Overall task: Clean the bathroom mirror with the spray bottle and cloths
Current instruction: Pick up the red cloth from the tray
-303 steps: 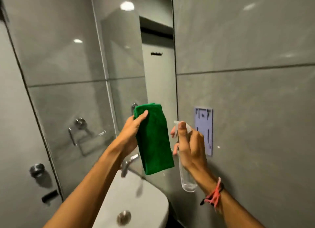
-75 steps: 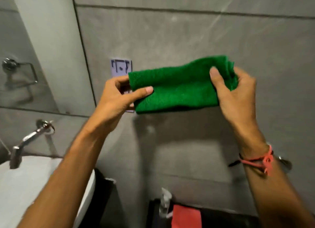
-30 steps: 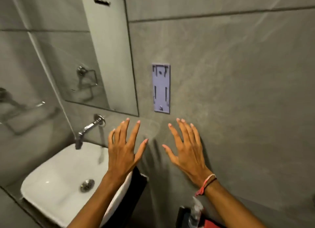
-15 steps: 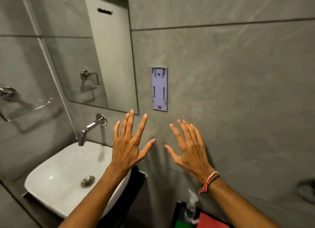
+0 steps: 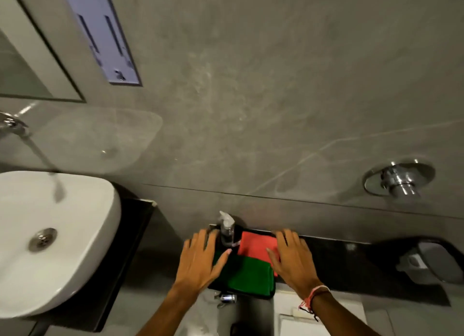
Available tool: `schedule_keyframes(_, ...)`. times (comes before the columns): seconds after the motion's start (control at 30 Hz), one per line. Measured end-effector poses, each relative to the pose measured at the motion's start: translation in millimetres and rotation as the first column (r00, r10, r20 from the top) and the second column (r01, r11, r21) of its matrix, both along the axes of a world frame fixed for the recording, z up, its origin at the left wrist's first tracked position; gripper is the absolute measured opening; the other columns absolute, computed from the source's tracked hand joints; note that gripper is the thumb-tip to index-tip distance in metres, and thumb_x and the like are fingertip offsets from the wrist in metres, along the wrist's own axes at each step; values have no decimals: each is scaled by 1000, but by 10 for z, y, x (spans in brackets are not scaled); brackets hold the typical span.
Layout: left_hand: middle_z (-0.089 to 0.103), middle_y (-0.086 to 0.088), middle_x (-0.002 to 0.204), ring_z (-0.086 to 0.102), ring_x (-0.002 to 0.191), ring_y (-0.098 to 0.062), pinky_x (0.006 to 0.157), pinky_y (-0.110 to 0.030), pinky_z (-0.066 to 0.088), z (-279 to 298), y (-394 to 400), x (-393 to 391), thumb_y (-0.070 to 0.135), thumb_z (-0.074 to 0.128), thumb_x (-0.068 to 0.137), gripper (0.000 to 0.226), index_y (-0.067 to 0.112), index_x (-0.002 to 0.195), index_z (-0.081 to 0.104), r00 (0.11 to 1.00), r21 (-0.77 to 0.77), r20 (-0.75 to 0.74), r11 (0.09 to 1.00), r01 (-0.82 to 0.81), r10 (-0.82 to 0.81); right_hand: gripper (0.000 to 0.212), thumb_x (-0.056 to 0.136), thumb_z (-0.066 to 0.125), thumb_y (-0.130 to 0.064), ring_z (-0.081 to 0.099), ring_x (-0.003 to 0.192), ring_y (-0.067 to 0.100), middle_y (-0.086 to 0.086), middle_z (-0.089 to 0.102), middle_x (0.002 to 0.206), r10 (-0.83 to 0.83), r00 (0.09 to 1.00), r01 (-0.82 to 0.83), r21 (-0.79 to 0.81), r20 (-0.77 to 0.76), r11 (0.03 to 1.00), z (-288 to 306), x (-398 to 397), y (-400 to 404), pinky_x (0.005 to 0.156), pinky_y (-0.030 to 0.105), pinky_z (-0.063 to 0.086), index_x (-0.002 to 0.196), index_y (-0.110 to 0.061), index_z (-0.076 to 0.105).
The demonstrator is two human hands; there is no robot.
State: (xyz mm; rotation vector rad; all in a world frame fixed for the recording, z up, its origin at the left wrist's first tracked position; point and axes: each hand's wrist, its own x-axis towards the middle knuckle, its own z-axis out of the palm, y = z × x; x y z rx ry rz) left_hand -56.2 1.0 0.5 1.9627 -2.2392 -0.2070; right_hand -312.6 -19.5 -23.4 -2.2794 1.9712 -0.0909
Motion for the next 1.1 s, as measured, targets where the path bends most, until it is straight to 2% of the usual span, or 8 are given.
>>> schedule_keyframes(0.1, 56, -5, 137, 60, 118, -25, 99, -37, 51, -383, -108, -295, 49, 34, 99, 52, 22, 140, 50, 997, 199, -47, 978, 64, -56, 50, 93, 62, -34, 59, 120, 33, 11, 58, 132, -301, 912, 218, 291, 279, 932, -394, -170, -16, 98, 45, 51, 138, -16, 51)
schedule_keyframes(0.17, 44, -3, 151, 54, 129, -25, 109, -37, 43, -598, -219, -480, 41, 34, 102, 50, 25, 149, 38, 988, 346, -152, 935, 79, -27, 54, 90, 71, -22, 60, 123, 36, 18, 61, 133, -578, 689, 328, 522, 437, 787, -591, -203, -108, 104, 40, 49, 139, -9, 50)
schedule_keyframes(0.33, 44, -15, 150, 55, 129, -38, 107, -44, 46, -1014, -523, -844, 32, 42, 102, 53, 17, 152, 33, 952, 552, -254, 834, -4, 173, 52, 76, 88, -16, 72, 103, 34, 20, 76, 106, -798, 390, 400, 696, 459, 596, -991, -153, -333, 94, 42, 57, 121, -4, 64)
schedule_keyframes(0.53, 51, -19, 144, 58, 124, -40, 102, -45, 50, -1192, -665, -987, 24, 49, 97, 56, 18, 149, 30, 910, 613, -304, 789, -38, 281, 24, 71, 89, -11, 65, 72, 18, 5, 71, 75, -742, 389, 401, 625, 546, 670, -1121, 10, -388, 62, 22, 50, 72, -18, 66)
schedule_keyframes(0.67, 39, -14, 157, 49, 137, -34, 111, -44, 44, -975, -651, -902, 29, 48, 100, 70, 20, 159, 12, 881, 559, -414, 828, 47, 229, 15, 84, 71, -3, 67, 80, 19, 6, 74, 85, -612, 398, 325, 519, 684, 791, -860, 10, -440, 73, 35, 56, 86, -18, 68)
schedule_keyframes(0.87, 37, -2, 161, 39, 147, -24, 118, -33, 32, -95, -659, -681, 69, 43, 90, 83, 32, 158, 10, 865, 363, -471, 932, 10, 175, 41, 93, 61, 6, 60, 88, -29, -25, 58, 102, -377, 401, 206, 319, 835, 925, 280, -7, -676, 75, -9, 38, 108, -31, 64)
schedule_keyframes(0.97, 54, 6, 150, 53, 137, -14, 119, -33, 37, 546, -615, -583, 73, 54, 82, 85, 38, 154, 23, 742, 198, -661, 980, 32, 109, 35, 95, 62, -2, 63, 95, -4, -9, 61, 116, -278, 432, 112, 255, 858, 961, 1000, -43, -841, 75, -6, 40, 122, -22, 57)
schedule_keyframes(1.1, 75, 22, 114, 70, 106, 4, 93, -16, 55, 1592, -582, -249, 63, 78, 67, 85, 42, 141, 42, 439, 13, -897, 996, -90, 51, 42, 77, 67, -6, 62, 79, -24, -17, 60, 114, -68, 358, -7, 76, 931, 997, 2199, 264, -940, 67, -2, 45, 110, -31, 58)
